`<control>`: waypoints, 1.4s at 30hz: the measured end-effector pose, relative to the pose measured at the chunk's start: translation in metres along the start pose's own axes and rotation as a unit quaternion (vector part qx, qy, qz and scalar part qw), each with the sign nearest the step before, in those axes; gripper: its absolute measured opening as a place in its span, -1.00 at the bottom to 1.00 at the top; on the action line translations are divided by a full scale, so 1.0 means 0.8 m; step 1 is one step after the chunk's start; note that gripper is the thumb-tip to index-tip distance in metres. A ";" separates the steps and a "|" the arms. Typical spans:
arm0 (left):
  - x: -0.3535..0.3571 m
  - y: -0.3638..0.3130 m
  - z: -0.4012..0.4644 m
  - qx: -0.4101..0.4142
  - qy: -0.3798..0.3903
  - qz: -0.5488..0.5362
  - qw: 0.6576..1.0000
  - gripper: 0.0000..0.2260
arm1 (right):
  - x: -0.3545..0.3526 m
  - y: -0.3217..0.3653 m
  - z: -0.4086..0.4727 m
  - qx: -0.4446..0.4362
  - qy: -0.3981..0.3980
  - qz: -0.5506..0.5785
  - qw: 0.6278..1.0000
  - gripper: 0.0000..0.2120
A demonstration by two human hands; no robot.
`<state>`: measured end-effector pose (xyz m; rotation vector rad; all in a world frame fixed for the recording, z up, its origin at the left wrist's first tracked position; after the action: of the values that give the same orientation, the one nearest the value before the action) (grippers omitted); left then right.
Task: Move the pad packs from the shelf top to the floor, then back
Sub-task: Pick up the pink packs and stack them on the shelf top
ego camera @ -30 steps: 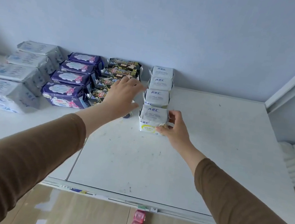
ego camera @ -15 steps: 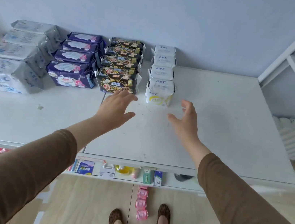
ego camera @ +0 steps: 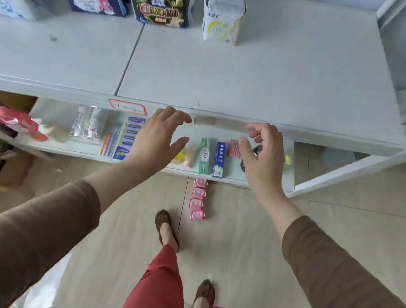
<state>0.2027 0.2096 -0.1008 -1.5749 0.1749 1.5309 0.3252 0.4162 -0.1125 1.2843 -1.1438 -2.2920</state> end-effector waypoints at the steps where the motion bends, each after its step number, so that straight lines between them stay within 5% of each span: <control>1: 0.017 -0.001 -0.026 -0.012 0.012 -0.009 1.000 -0.71 | 0.000 -0.015 -0.026 0.011 0.008 0.008 1.000 -0.83; 10: 0.224 0.062 -0.219 -0.161 0.212 -0.045 0.963 -0.65 | 0.079 -0.183 -0.241 0.215 0.142 0.021 0.966 -0.74; 18: 0.451 0.202 -0.301 -0.230 0.335 -0.001 0.914 -0.51 | 0.256 -0.377 -0.361 0.271 0.309 -0.061 0.909 -0.53; 31: 0.775 0.376 -0.244 -0.154 0.319 0.074 0.932 -0.33 | 0.516 -0.627 -0.388 0.169 0.404 -0.128 0.890 -0.23; 37: 0.848 0.392 -0.209 -0.053 0.288 0.203 0.935 -0.34 | 0.561 -0.661 -0.399 0.043 0.353 -0.281 0.891 -0.45; 42: 0.878 0.396 -0.203 -0.035 0.272 0.218 0.937 -0.35 | 0.582 -0.671 -0.415 0.029 0.336 -0.295 0.894 -0.54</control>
<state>0.2707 0.2481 -0.8846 -2.0888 0.8354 1.3858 0.4016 0.3323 -0.8884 2.4472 -0.6222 -1.8361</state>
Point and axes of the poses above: each hand's wrist, its own z-axis towards the middle knuckle, its own x-axis out of the palm, y = z × x, the point moved 3 cm from there along z, towards the middle knuckle, and after that the axes turned 3 degrees about y, right-handed, at the moved point
